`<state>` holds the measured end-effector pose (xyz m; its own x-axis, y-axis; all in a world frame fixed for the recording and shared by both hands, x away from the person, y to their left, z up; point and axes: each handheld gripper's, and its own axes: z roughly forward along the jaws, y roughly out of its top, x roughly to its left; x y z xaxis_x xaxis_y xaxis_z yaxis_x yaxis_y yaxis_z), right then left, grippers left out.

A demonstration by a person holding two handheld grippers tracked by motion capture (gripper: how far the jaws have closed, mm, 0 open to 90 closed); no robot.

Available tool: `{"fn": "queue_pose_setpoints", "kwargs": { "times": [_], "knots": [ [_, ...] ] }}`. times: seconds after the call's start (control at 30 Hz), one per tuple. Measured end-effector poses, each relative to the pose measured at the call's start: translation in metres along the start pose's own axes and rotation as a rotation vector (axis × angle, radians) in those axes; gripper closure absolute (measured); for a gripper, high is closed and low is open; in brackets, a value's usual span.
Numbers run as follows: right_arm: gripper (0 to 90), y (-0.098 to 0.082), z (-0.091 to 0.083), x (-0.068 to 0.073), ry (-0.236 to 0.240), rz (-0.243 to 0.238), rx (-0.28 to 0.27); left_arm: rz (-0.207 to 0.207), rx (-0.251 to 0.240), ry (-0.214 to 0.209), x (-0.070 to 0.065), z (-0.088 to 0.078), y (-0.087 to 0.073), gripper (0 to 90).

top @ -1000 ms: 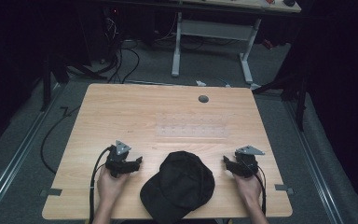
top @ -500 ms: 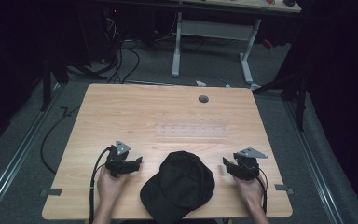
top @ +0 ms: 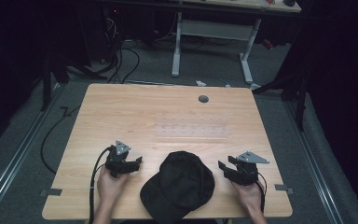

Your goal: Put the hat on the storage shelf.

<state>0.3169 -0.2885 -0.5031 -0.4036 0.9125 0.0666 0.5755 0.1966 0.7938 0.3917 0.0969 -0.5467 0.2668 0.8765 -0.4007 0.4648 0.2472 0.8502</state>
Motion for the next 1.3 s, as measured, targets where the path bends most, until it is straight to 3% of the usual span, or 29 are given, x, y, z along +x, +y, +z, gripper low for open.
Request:
{"fn": "queue_pose_setpoints", "kwargs": {
  "times": [0.47,0.97,1.3],
  "knots": [
    [50.7,0.006,-0.017,0.026,0.094,-0.055,-0.039,0.001,-0.001,0.001,0.000,0.000,0.000,27.0],
    [50.1,-0.006,-0.009,0.040,0.143,-0.089,0.050,0.000,-0.001,0.001,0.000,0.000,0.000,27.2],
    [50.7,-0.014,0.005,0.044,0.143,-0.100,0.093,0.002,-0.001,0.005,0.000,0.000,0.000,27.0]
  ]
}}
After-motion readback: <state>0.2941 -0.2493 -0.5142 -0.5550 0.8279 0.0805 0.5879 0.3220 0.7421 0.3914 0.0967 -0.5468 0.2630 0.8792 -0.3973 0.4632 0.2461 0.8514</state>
